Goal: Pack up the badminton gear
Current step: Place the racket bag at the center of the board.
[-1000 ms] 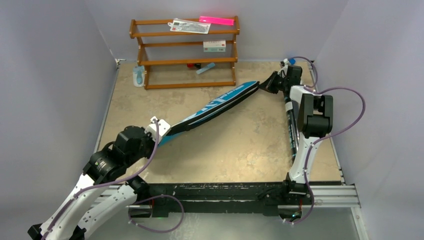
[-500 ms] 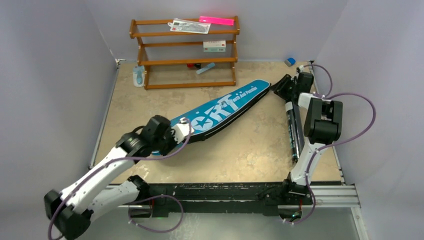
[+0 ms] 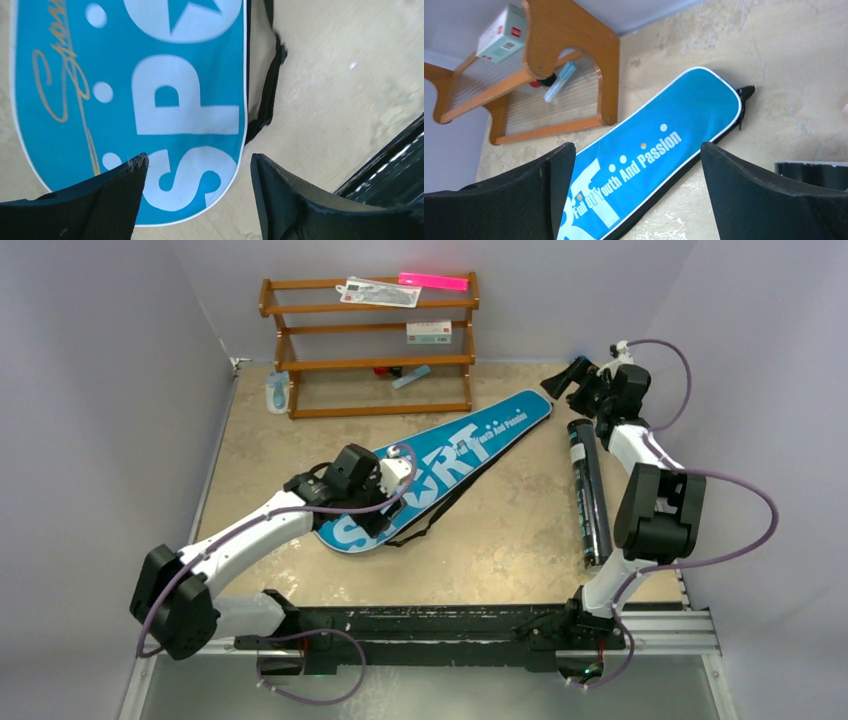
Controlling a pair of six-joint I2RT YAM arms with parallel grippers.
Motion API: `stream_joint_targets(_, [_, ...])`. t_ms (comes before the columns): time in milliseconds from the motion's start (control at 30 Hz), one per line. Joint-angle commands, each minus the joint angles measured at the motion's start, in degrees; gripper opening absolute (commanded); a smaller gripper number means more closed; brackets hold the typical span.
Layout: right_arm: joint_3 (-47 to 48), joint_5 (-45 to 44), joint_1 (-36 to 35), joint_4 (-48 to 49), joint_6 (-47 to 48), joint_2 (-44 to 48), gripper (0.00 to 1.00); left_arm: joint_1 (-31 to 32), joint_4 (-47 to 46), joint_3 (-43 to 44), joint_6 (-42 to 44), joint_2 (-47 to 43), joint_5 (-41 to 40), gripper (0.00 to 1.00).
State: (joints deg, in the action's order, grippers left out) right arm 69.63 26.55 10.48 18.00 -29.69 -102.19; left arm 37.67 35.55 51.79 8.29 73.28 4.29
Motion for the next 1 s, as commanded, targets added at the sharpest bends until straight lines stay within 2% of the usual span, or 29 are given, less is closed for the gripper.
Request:
stream_joint_targets(0, [-0.5,1.1,-0.1,1.5,2.8,5.3,0.97,0.4,-8.4,2.1,-5.5,-8.0,2.6,0.73])
stream_joint_targets(100, [-5.5,-4.1,-0.2,4.8,2.8,10.9,0.99,0.3,-12.9,-0.4,-7.8,-13.4,1.9,0.74])
stream_joint_targets(133, [-7.2,-6.9,-0.1,5.5,3.1,12.5,0.99,0.3,-14.7,-1.5,-9.5,-14.8,1.6,0.77])
stream_joint_targets(200, [-9.9,-12.9,-0.2,4.9,4.1,14.7,0.99,0.3,-18.9,-4.7,-12.4,-17.4,1.0,0.93])
stream_joint_targets(267, [-10.8,-17.8,-0.2,1.5,5.1,15.5,0.99,0.2,-23.0,-7.5,-15.0,-19.3,0.4,1.0])
stream_joint_targets(467, [-6.5,-31.0,-0.2,-13.6,9.3,16.1,0.99,0.2,-31.9,-12.0,-19.6,-19.4,-5.9,1.0])
stream_joint_targets(567, [-11.1,-35.6,-0.2,-14.3,9.9,19.8,0.99,-0.1,-38.8,-14.3,-22.0,-20.2,-9.1,1.0])
stream_joint_targets(600, [-14.0,-35.8,-0.2,-11.7,10.5,22.5,0.99,-0.5,-41.3,-15.9,-22.8,-21.2,-9.0,1.0])
stream_joint_targets(733, [-28.8,-25.3,-0.2,4.6,20.3,34.1,0.99,-2.2,-48.5,-21.8,-24.5,-24.6,-9.7,1.0])
stream_joint_targets(800, [-34.1,-25.4,-0.1,9.6,21.1,38.6,0.99,-2.6,-50.0,-23.3,-25.3,-25.2,-12.2,1.0])
stream_joint_targets(967, [-32.0,-27.8,-0.2,2.5,23.7,38.0,0.98,-2.8,-51.9,-25.8,-28.4,-25.4,-20.9,1.0])
